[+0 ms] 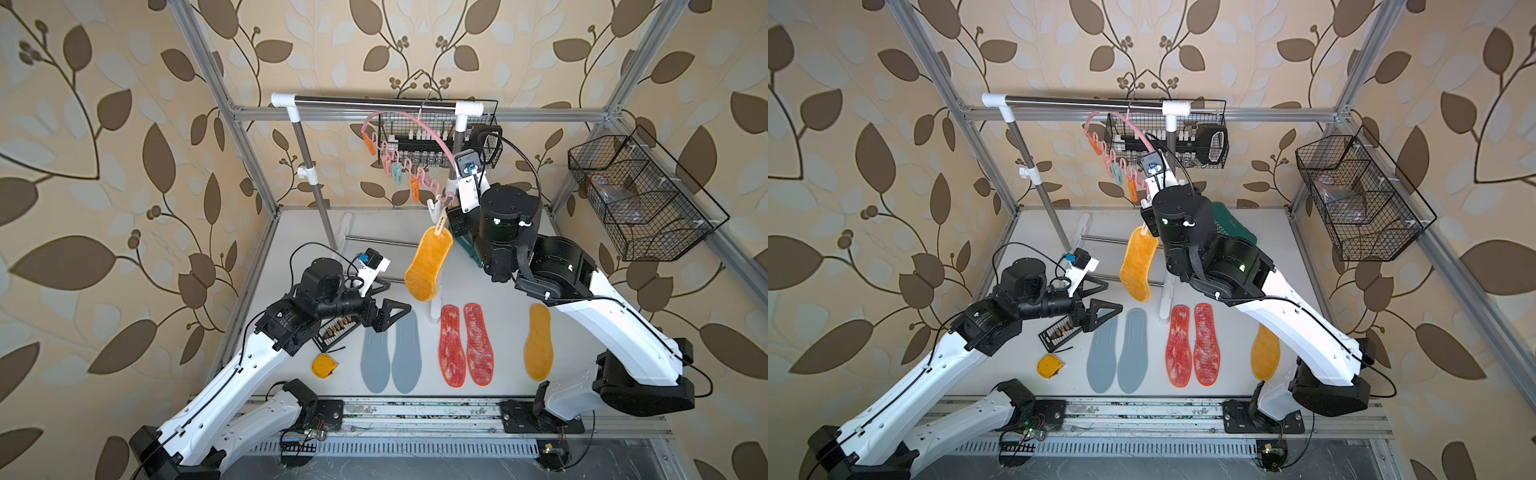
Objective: Take the shoe insoles off the hanger
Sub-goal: Adjust the hanger on the clothesline.
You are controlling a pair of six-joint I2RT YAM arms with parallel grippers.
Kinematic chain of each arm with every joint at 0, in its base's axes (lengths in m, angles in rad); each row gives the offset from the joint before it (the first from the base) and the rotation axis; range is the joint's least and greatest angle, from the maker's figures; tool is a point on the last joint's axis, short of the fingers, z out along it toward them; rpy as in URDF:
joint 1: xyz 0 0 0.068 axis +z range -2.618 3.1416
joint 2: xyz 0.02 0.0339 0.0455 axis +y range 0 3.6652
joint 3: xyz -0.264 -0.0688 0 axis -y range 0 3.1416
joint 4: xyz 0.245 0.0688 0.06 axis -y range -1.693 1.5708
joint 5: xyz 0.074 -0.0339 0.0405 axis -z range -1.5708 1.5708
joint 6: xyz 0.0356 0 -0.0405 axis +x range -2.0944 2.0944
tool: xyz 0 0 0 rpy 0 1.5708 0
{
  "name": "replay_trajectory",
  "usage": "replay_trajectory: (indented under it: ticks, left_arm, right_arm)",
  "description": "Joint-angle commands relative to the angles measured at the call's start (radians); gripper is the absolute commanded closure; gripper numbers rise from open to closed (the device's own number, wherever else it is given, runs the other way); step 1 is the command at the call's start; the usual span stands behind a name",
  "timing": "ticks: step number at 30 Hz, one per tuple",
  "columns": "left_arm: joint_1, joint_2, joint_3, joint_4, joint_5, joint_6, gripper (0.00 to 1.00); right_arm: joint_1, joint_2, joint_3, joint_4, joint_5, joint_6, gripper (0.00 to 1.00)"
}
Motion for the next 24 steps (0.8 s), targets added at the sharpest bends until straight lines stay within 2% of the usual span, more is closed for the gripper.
replay_trajectory:
  ticks: [1, 10, 14, 16, 21, 24]
  left_arm:
    - [-0.005, -0.035, -0.007, 0.034, -0.015, -0.019, 0.01]
    - [-0.005, -0.067, -0.033, 0.034, -0.020, -0.024, 0.01]
    - [-0.005, -0.067, -0.043, 0.042, -0.016, -0.025, 0.01]
    - [-0.005, -0.068, -0.051, 0.046, -0.016, -0.024, 0.01]
    - [-0.006, -0.070, -0.059, 0.038, -0.010, -0.021, 0.01]
    - [-0.005, -0.076, -0.064, 0.035, -0.011, -0.015, 0.01]
  right_arm:
    - [0.003, 0.043, 0.081, -0.097, 0.064, 0.042, 1.00]
    - [0.064, 0.132, 0.180, -0.334, 0.109, 0.141, 1.00]
    - [0.066, 0.156, 0.160, -0.357, 0.118, 0.162, 1.00]
    - [0.066, 0.147, 0.138, -0.350, 0.098, 0.179, 0.93]
    - [0.073, 0.118, 0.113, -0.332, 0.028, 0.210, 0.89]
    - [0.073, 0.108, 0.106, -0.330, -0.019, 0.221, 0.78]
